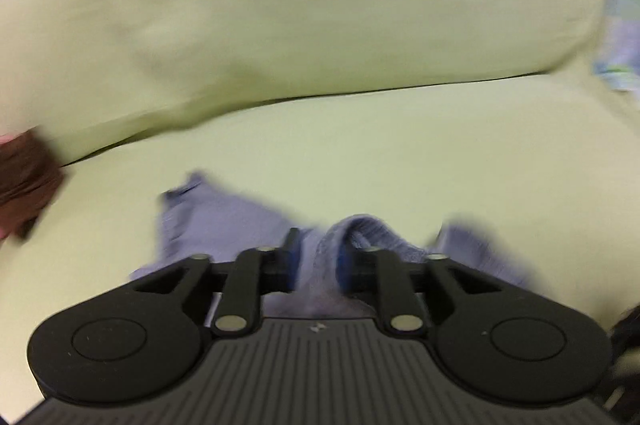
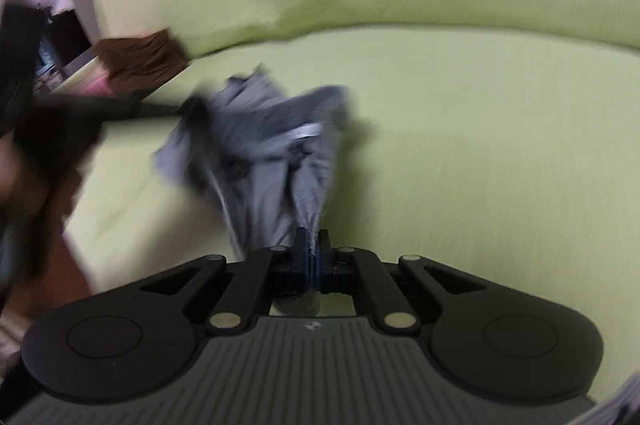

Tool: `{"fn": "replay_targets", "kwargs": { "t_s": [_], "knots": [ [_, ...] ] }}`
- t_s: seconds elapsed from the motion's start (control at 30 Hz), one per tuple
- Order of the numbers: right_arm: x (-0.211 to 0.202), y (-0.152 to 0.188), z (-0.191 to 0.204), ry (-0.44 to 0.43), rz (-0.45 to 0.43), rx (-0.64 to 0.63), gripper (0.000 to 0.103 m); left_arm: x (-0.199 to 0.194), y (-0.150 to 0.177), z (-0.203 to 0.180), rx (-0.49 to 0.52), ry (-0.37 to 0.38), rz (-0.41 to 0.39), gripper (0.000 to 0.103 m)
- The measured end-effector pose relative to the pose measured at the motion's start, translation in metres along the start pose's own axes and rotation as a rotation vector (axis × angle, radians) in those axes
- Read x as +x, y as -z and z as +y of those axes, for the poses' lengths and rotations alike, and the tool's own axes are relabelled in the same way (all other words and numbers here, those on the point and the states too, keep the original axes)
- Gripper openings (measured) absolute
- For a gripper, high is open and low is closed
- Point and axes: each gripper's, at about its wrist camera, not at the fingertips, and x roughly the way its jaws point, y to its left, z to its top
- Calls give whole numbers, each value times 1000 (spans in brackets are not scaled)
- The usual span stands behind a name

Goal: Fold clothes

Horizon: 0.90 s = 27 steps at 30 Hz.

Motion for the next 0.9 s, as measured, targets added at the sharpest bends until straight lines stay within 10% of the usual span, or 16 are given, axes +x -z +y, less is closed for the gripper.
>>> {"fn": "replay_targets", "kwargs": {
  "t_s": [0.07, 0.37, 0.73, 0.83, 0.9],
  "knots": [
    [-13, 2, 4, 61, -61, -52, 46, -8, -1, 2, 0, 68, 19, 49],
    [6, -31, 30, -131, -151, -199, 42, -39, 65, 66, -78, 112, 109, 51],
    [87, -34, 91, -63, -44, -527, 38, -32, 65, 100, -154, 123, 29, 52],
    [97, -36, 98, -63, -62, -576, 0, -30, 73, 129, -216, 52, 13, 56],
    [101, -46, 94, -84, -91, -518, 0, -25, 76, 149, -254, 21, 11, 56]
  ]
}}
